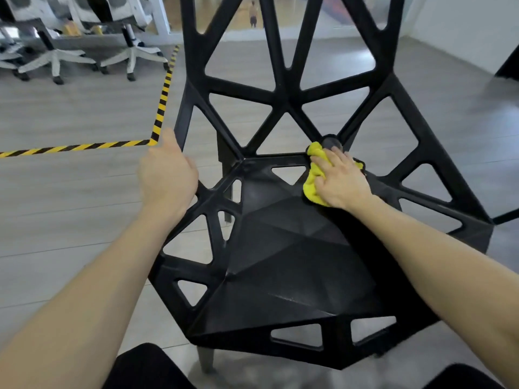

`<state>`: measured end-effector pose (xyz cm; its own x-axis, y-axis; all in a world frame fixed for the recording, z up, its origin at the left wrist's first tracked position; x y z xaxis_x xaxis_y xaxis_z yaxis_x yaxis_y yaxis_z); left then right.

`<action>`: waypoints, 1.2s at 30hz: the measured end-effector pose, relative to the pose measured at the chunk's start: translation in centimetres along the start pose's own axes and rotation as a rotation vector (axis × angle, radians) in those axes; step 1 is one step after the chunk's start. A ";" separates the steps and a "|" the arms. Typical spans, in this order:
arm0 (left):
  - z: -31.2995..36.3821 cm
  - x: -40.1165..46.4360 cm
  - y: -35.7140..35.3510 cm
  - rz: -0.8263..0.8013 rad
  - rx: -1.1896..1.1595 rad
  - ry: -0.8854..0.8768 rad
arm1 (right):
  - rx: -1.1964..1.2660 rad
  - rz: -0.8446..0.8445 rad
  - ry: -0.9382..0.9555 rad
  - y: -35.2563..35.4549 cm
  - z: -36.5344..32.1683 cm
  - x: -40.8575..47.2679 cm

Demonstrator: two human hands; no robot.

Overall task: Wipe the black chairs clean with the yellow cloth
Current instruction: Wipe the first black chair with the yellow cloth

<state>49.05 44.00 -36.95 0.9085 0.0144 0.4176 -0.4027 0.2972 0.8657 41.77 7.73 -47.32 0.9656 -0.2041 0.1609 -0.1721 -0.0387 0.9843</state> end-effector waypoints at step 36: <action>7.7 -9.9 -7.4 -0.188 0.414 -0.556 | 0.148 -0.095 0.102 1.7 -4.1 -6.8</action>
<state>42.21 34.29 -45.36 0.8200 -0.5223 0.2342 -0.3540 -0.1413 0.9245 35.72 13.09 -46.39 0.9924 -0.0925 0.0813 -0.0984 -0.1981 0.9752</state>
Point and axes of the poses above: each hand's wrist, its own x-axis towards the middle knuckle, its own y-axis out of the back of the hand, z = x × y, the point moved 10 cm from there along x, towards the middle knuckle, and after that the axes turned 3 degrees about z, right-handed, at the moved point
